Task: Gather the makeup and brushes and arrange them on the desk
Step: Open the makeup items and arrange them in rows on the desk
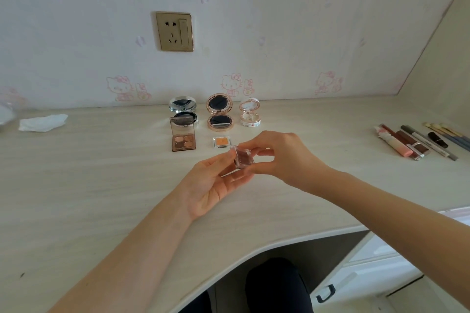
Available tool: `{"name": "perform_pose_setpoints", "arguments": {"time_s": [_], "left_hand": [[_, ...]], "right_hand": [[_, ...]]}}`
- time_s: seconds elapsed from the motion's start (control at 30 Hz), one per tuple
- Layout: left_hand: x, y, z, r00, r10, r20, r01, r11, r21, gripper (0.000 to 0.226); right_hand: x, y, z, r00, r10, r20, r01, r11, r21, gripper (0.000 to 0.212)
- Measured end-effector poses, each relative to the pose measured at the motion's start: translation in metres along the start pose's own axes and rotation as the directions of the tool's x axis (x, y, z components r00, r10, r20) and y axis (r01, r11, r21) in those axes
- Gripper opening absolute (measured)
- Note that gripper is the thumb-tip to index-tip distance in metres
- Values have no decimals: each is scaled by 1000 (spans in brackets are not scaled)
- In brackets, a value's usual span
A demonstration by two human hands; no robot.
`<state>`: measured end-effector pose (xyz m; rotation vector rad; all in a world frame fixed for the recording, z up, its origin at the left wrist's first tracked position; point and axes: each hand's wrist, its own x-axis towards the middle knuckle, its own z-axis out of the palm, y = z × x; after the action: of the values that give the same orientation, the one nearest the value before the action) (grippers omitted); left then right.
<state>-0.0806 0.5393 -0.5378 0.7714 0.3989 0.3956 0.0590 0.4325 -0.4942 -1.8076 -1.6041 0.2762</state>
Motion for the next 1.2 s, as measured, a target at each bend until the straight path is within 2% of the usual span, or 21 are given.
{"name": "perform_pose_setpoints", "arguments": {"time_s": [0.13,0.23,0.47,0.63,0.73,0.83,0.93,1.03,1.1,1.2], "left_hand": [[-2,0,0,1000,7,18,-7,1000,14,27],[-1,-2,2,1000,0,12,0,1000,-1,27],[-1,2,-1,1000,-4,24,5,1000,-19,25],[-1,2,-4,999,-2,34,2,1000,14,30],[-1,1,-5,1000,6,30,-9,996,93,35],[1,-1,-5,999,27,-21,-22,978,207,35],[2,-4,-5,994,92,-65,-54,899,434,21],[4,-6,-6,967,228,-113,-113,784,610,16],[4,-6,-7,933,334,-136,-135,674,726,20],[4,-10,-9,883,461,-91,-160,476,865,29]], "right_hand": [[3,1,-7,997,38,65,-44,995,91,40],[3,1,-7,996,59,61,-67,988,141,39],[7,1,-4,997,41,71,-49,991,124,40],[9,4,-8,994,46,102,-53,997,64,33],[10,9,-13,987,94,132,-92,996,-17,26],[8,14,-13,990,73,120,-59,992,-112,24],[6,20,-10,995,47,84,-31,983,-182,22],[7,21,-9,999,26,48,-16,980,-197,21],[8,23,-8,998,5,56,8,973,-229,23],[11,29,-4,995,5,104,29,944,-327,25]]}}
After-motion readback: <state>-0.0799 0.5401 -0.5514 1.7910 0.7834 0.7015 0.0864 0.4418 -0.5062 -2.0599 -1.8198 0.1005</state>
